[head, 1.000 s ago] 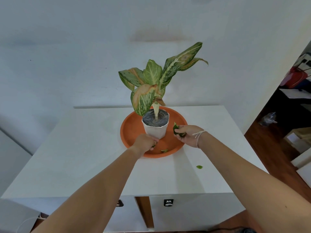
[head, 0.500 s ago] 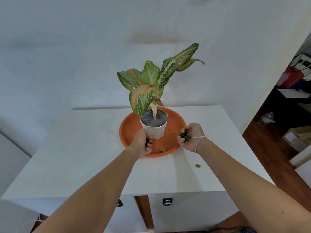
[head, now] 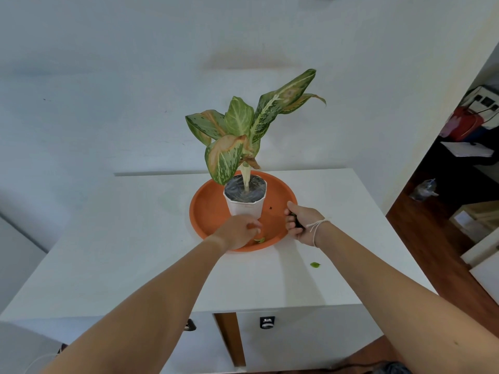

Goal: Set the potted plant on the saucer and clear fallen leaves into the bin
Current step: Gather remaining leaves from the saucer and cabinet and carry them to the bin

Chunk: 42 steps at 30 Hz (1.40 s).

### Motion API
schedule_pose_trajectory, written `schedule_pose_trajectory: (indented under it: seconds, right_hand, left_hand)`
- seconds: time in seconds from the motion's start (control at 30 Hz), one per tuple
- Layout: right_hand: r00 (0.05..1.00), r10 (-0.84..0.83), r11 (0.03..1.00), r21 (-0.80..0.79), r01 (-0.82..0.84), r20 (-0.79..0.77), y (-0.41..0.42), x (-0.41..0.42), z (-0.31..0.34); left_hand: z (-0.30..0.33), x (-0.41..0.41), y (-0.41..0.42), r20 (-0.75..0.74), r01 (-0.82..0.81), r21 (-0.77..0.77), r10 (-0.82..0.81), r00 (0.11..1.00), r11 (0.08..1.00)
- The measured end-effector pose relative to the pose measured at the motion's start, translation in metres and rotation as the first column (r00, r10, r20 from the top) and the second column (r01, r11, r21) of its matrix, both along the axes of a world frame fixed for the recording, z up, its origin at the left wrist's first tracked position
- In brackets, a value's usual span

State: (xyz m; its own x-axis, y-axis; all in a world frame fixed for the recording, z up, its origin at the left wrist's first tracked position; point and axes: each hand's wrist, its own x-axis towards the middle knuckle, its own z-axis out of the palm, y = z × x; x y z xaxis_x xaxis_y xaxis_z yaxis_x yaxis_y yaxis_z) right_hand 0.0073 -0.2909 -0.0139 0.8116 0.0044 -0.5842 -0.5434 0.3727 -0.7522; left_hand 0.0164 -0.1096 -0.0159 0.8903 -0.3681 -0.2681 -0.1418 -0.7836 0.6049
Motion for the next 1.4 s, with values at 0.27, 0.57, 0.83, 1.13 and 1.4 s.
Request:
schedule_pose_trajectory:
  seconds: [0.27,0.57,0.83,1.13,1.4]
  right_hand:
    - [0.999,0.041,0.997,-0.067,-0.041,0.01,-0.003,-0.004,-0.005]
    - [1.0,0.009,0.998,-0.061,-0.008,0.017,-0.005,-0.007,-0.009]
    - [1.0,-0.011,0.997,-0.08,0.012,0.008,-0.009,-0.01,-0.01]
    - [0.999,-0.048,0.996,-0.074,0.048,0.004,-0.009,-0.015,-0.008]
    - [0.996,0.08,0.913,-0.403,-0.063,0.025,-0.016,-0.027,-0.002]
  left_hand:
    - [-0.005,0.004,0.0,0.018,0.187,0.153,-0.192,0.981,0.97]
    - [-0.016,-0.003,-0.006,0.143,0.047,0.051,-0.054,0.988,0.998]
    - [-0.018,0.0,-0.002,0.071,-0.078,-0.111,0.086,0.994,0.991]
    - [0.006,-0.002,0.002,-0.506,-0.51,-0.466,0.255,0.824,0.723]
    - [0.012,-0.01,0.004,-0.575,-0.646,-0.566,0.316,0.755,0.512]
